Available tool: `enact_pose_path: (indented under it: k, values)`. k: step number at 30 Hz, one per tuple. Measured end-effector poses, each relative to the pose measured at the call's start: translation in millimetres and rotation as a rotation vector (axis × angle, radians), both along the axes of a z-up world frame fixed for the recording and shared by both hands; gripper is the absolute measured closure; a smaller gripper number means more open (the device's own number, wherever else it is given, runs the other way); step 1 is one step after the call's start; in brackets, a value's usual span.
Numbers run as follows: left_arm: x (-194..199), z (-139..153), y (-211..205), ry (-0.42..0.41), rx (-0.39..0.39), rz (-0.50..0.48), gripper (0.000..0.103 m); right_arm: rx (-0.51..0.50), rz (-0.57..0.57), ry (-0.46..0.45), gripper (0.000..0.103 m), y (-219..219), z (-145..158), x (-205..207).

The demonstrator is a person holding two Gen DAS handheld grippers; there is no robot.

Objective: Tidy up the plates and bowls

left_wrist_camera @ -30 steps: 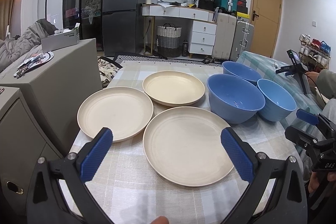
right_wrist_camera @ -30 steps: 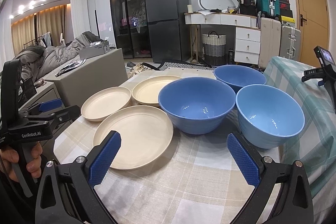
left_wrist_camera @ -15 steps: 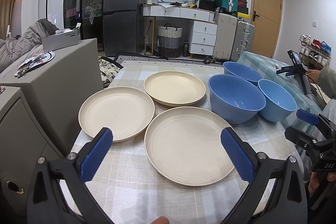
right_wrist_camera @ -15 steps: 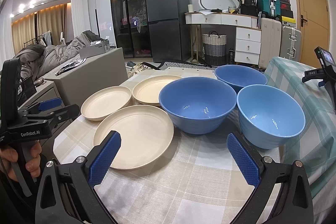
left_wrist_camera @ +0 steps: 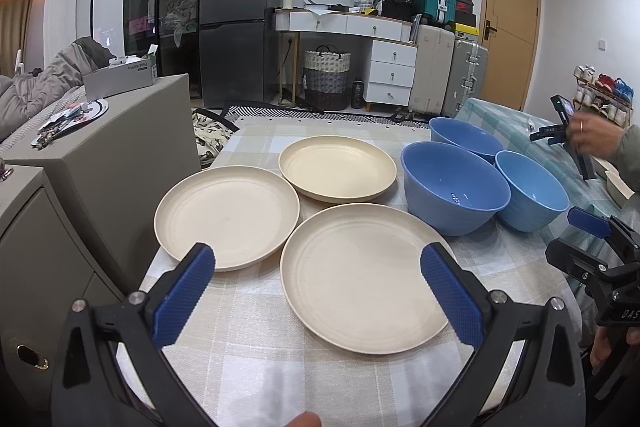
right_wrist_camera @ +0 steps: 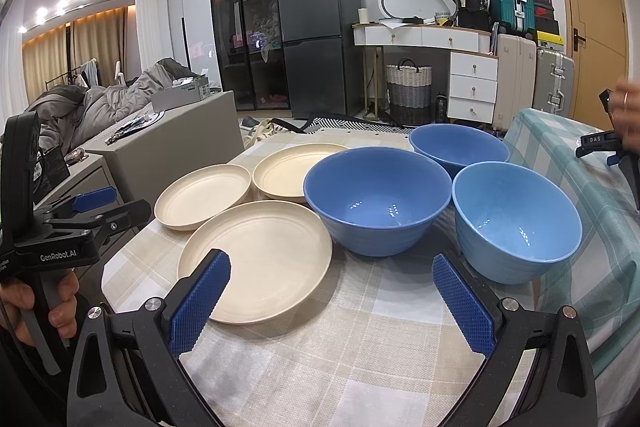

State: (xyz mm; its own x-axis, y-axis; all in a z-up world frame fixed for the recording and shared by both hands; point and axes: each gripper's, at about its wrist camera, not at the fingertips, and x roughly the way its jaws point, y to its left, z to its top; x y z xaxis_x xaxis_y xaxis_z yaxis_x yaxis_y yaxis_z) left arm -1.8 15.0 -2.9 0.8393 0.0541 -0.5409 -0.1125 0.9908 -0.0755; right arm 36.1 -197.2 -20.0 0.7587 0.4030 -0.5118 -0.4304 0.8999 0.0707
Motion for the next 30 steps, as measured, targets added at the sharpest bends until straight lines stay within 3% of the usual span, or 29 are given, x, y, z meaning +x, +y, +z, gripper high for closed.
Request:
enact_pose_path:
  k: [8,25,30]
  values:
    - [0,2,-1,-0.001,0.024,0.008,0.0,0.004,-0.001,0.002,0.0,2,0,1]
    - [2,16,31,0.026,-0.018,0.101,0.0,0.016,0.058,0.014,0.0,19,16,8]
    - [0,27,38,0.014,0.026,0.106,0.0,0.029,0.079,0.015,0.0,29,27,13]
